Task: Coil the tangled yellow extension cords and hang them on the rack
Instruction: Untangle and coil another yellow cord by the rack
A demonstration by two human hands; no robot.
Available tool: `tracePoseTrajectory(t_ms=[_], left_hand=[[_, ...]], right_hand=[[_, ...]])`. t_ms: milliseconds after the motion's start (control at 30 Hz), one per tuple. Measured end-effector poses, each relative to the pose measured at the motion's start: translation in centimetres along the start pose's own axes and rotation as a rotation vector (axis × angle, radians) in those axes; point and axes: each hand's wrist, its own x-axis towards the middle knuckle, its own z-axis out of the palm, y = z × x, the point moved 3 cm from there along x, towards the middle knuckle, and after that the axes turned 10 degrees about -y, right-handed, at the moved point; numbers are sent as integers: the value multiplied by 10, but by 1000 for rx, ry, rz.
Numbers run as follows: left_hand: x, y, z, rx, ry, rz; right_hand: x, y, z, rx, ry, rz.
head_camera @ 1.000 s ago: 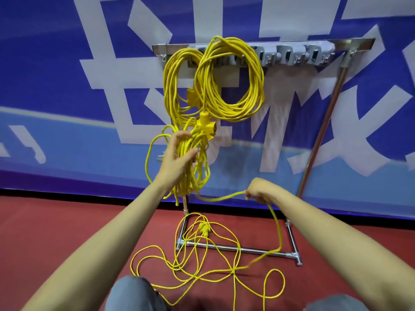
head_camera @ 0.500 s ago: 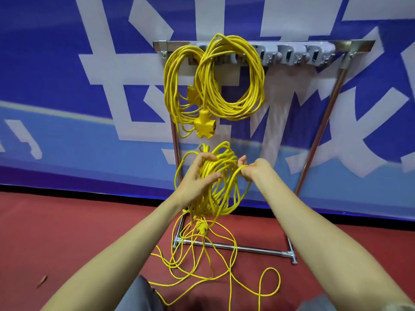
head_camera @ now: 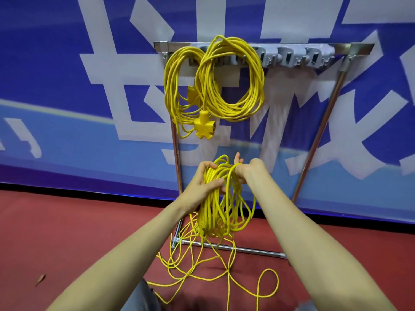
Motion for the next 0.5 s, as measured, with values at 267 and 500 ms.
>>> tracePoseTrajectory(t_ms=[267,500], left_hand=[[-2,-1,-4,50,2,-71],[-2,14,-28,66,-16,-138]], right_hand=[[-14,-19,-20,-1239,-230,130],[-22,-56,-24,-2323,-589,-48]])
